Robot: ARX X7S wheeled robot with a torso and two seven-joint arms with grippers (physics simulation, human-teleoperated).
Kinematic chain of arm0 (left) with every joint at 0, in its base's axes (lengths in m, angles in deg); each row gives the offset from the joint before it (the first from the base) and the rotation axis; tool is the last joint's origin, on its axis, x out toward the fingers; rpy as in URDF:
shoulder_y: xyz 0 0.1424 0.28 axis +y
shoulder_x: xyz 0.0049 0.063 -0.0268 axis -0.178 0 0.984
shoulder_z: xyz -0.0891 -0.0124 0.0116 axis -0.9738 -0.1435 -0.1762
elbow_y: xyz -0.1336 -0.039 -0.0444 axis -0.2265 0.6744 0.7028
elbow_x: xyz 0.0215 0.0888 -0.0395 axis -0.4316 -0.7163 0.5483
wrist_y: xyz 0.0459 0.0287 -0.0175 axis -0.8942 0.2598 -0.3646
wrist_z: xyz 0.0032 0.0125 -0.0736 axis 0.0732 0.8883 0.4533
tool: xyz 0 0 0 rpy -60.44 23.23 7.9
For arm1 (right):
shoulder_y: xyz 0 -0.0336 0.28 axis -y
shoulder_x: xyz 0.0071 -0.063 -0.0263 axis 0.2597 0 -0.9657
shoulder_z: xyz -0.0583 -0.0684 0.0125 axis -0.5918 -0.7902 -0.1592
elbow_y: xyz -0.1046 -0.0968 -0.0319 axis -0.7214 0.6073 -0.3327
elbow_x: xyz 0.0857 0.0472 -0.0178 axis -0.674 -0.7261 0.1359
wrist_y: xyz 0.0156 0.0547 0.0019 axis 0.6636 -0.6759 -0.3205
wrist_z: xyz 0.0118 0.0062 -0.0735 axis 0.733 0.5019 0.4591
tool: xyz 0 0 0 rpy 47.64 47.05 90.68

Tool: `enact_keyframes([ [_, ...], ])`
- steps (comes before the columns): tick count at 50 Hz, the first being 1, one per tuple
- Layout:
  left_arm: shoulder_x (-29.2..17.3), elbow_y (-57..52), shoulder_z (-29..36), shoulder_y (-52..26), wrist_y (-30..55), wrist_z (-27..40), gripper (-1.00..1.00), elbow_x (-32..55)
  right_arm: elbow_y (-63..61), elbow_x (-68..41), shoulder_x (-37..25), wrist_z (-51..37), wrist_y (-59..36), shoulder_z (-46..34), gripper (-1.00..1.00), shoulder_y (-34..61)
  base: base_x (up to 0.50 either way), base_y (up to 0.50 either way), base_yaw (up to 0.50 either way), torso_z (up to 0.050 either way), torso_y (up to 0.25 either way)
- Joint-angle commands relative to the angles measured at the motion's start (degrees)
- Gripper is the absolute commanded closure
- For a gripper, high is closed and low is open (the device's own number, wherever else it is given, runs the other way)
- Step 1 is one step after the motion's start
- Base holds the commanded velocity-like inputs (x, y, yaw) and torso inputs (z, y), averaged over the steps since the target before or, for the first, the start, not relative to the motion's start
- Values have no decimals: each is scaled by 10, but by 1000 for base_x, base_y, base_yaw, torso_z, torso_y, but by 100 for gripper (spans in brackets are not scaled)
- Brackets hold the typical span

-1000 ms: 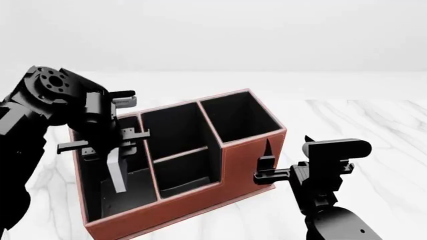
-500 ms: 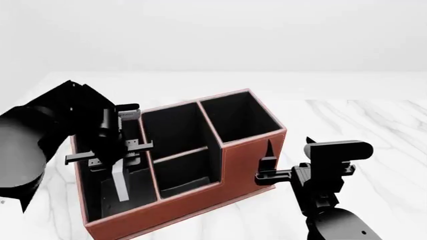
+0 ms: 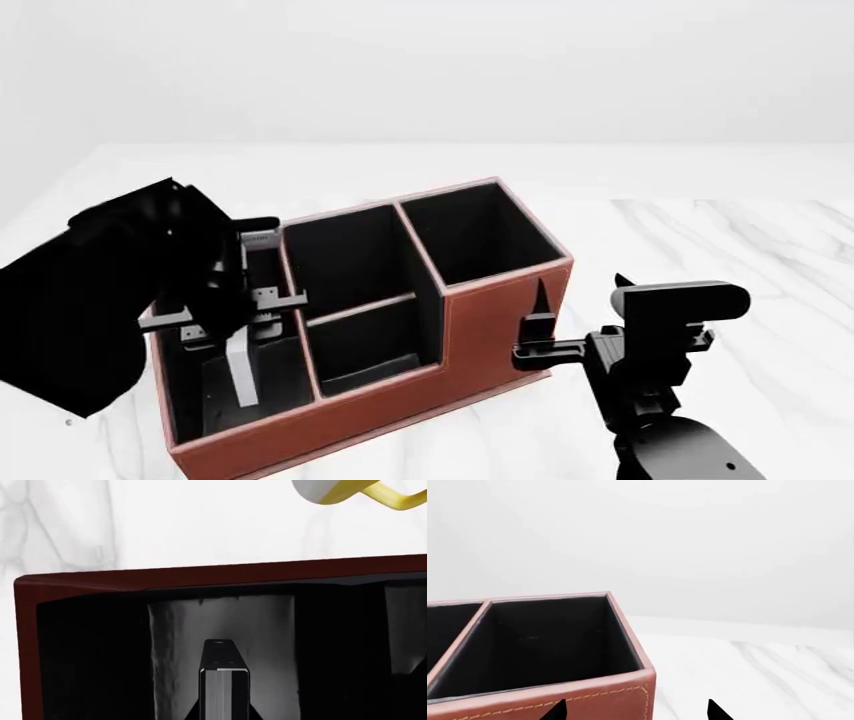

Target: Pick up the book and place it in the left compartment of the caddy.

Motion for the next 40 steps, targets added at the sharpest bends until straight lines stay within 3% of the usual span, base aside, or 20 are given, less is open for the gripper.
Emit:
enact_keyframes([
  [1,6,6,56,-1,-14,-11,100,32,1,-2,-1,-1,3,-1,-100,-1,0,0,0,0,0],
  [3,8,6,61,-2,-9,-18,100,30,0,-3,-2,-2,2,0,-100,-1,0,0,0,5,0],
  [4,8,6,63,-3,-9,-17,-100,32,0,-3,-2,-2,2,0,-100,-1,0,0,0,0,0],
  [24,9,6,80,-19,-8,-17,-100,36,2,-4,-3,-4,4,-4,-100,0,0,0,0,0,0],
  [31,17,0,85,-90,15,-40,-100,14,0,-7,-3,-5,0,-5,-100,3,0,0,0,0,0],
  [33,7,-75,80,-137,-19,-36,-100,9,-2,-9,-4,-5,-1,-5,-100,3,0,0,0,0,5],
  [37,-47,-365,68,-320,-155,-7,-100,2,-5,-11,-5,-6,-4,-5,-100,4,0,0,0,0,0],
  [40,-68,-439,61,-391,-172,5,-100,-1,-8,-12,-5,-8,-6,-6,-100,5,0,0,0,0,0],
])
